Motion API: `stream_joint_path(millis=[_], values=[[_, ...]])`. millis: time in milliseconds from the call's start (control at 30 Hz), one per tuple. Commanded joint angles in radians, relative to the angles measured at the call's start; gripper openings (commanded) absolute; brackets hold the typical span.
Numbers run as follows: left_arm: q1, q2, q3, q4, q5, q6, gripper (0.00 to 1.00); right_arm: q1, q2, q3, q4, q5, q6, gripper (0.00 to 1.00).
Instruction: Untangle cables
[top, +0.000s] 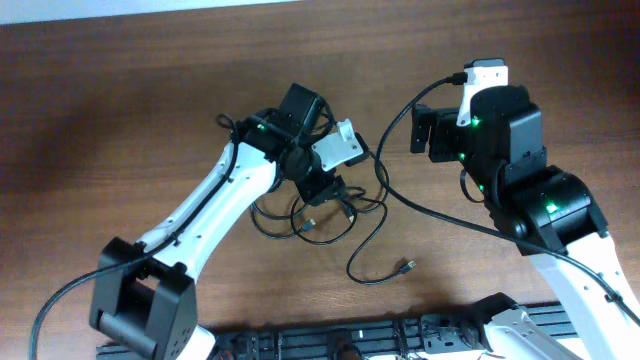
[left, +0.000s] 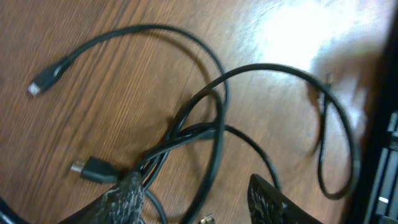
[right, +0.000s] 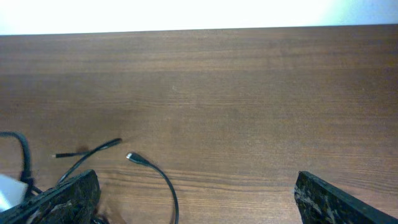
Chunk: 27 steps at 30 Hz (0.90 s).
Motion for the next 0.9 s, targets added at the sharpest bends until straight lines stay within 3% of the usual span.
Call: stream_joint_path(millis=[0,167,433,533,733,767,867], values=[[-0.002,-0.09,-0.004,-0.026,0.059,0.092,0.55,-0.002,0.0,0.014,-0.003,0.019,0.007,0.99],[-0.003,-0.112,-0.011,-0.111,0.008,0.171,0.56,-0.002,0.0,0.014,-0.003,0.019,0.007,0.99],[-0.003,-0.068,-0.084,-0.043,-0.041,0.171,0.56,-0.002,0.0,0.014,-0.003,0.012,0.008,0.99],[-0.002,-0.032,-0.089,-0.024,-0.039,0.171,0.44,-0.002,0.0,0.014,-0.003,0.012,0.008,0.99],[-0.003,0.021,-0.089,0.015,-0.037,0.169,0.43,-0.002,0.0,0.014,-0.004,0.012,0.008,0.99],[-0.003,0.032,-0.089,0.015,-0.037,0.17,0.41,-0.002,0.0,0.014,-0.004,0.011,0.008,0.99],[-0.002,0.055,-0.089,0.016,-0.038,0.169,0.09,-0.002,0.0,0.014,-0.005,0.012,0.008,0.99]])
